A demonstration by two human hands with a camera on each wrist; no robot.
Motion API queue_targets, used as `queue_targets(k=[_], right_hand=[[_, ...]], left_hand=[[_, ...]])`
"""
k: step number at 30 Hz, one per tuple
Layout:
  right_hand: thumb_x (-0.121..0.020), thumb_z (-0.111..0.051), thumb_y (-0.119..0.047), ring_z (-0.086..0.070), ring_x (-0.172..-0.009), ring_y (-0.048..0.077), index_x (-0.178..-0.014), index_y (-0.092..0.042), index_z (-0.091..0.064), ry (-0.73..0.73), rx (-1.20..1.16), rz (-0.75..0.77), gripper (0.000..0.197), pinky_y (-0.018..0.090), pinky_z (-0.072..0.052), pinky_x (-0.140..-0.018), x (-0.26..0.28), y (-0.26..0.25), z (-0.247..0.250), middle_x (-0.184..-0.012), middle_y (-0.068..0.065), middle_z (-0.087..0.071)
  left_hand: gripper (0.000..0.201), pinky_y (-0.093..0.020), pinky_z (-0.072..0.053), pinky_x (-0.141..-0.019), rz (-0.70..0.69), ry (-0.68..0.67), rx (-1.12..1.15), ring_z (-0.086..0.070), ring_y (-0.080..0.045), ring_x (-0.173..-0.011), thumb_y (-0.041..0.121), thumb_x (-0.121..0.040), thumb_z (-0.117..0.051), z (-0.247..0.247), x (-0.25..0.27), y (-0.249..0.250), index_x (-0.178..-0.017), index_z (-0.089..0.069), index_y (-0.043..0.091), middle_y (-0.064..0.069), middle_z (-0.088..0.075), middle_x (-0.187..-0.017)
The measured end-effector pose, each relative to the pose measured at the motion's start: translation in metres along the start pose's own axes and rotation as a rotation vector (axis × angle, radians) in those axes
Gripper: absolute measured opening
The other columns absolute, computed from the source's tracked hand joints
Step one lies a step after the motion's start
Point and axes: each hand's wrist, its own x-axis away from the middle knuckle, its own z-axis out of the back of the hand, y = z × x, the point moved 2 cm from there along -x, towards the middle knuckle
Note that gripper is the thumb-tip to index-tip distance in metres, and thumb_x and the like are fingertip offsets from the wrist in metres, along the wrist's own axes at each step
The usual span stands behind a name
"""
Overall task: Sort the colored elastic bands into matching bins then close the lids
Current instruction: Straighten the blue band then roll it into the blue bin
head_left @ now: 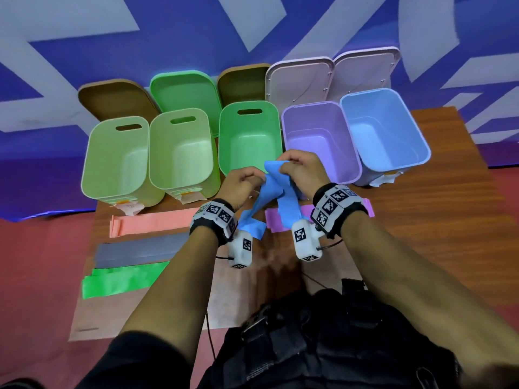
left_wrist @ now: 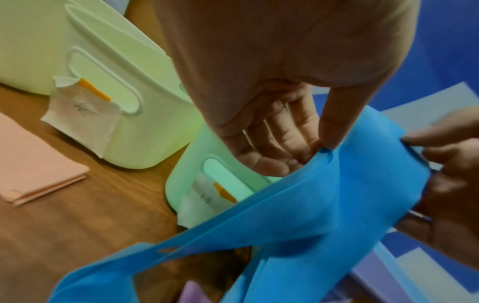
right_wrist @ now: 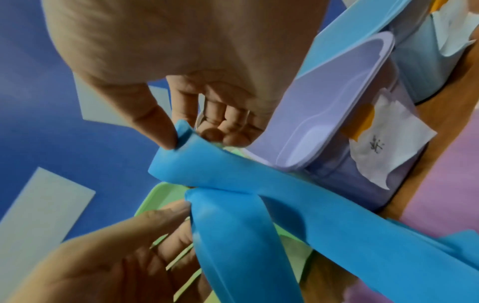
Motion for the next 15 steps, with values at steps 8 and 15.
queue_targets(k=[8, 15], right_hand=[[-0.065, -0.051, -0.014, -0.037, -0.066, 0.014, -0.071, 0.003, -0.058, 0.126, -0.095, 0.132, 0.02, 0.025, -0.031, -0.058, 0.02, -0.038, 0.047, -0.067, 0.006, -0.045], [-0.065, -0.049, -0.014, -0.035, -0.066, 0.015, -0.069, 0.006, -0.054, 0.171, -0.103, 0.203, 0.02, 0.024, -0.03, -0.056, 0.035, -0.058, 0.075, -0.068, 0.008, -0.043]], left_hand=[[0.028, -0.027, -0.049, -0.065, -0.082, 0.0, 0.108, -0.055, -0.02, -0.068, -0.001, -0.09, -0.056, -0.019, 0.017, 0.05, -0.07, -0.065, 0.016, -0.01, -0.06, -0.079], [0.023, -0.027, -0.049, -0.065, -0.166, 0.022, 0.128, -0.055, -0.008, -0.056, 0.0, -0.09, -0.056, -0.04, 0.03, 0.088, -0.074, -0.063, 0.015, 0.005, -0.06, -0.063]])
